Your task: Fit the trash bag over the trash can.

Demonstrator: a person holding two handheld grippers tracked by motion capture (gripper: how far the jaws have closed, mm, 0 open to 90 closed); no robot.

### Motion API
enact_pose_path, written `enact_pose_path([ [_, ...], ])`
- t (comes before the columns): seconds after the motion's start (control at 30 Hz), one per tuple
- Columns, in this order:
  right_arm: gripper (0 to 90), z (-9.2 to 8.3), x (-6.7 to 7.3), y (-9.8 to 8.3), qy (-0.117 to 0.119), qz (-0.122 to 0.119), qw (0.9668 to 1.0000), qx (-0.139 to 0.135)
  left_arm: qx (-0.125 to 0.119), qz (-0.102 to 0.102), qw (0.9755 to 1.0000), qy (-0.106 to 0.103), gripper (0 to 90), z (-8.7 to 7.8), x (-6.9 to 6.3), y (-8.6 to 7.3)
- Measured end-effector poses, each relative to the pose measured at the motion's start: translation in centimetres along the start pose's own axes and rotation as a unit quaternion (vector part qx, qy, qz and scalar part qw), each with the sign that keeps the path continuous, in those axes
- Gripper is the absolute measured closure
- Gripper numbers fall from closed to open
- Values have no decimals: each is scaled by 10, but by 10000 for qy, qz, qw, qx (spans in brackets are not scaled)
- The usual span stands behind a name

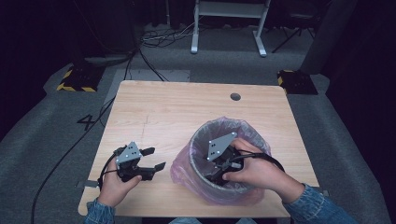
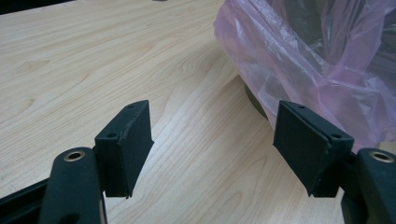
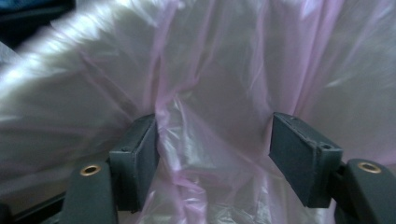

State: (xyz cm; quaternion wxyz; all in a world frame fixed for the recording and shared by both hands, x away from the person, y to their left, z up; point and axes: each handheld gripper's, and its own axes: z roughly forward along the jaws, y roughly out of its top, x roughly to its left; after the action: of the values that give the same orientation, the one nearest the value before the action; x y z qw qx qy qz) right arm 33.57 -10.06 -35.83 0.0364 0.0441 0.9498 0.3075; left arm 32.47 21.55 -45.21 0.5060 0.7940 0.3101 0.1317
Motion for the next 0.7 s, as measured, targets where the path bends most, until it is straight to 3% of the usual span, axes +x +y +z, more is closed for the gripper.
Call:
enact_pose_path([
  [0.13,311,12,-2,-1,32,53,9996,290,17,27,10000,9,280,-1,1,0],
  [0.43,260,27,-9,-6,152,339,9976,581,-1,-5,10000,-5,280,-1,1,-1],
  [0.57,232,35,-11,-9,203,379,9954,858,-3,2,10000,-1,280,-1,1,-1],
  [0.63,221,41,-10,-11,270,383,9926,1121,0,-13,10000,-13,280,0,1,-1],
  [0.7,205,47,-11,-14,232,263,9914,1261,8,11,10000,-12,280,0,1,-1],
])
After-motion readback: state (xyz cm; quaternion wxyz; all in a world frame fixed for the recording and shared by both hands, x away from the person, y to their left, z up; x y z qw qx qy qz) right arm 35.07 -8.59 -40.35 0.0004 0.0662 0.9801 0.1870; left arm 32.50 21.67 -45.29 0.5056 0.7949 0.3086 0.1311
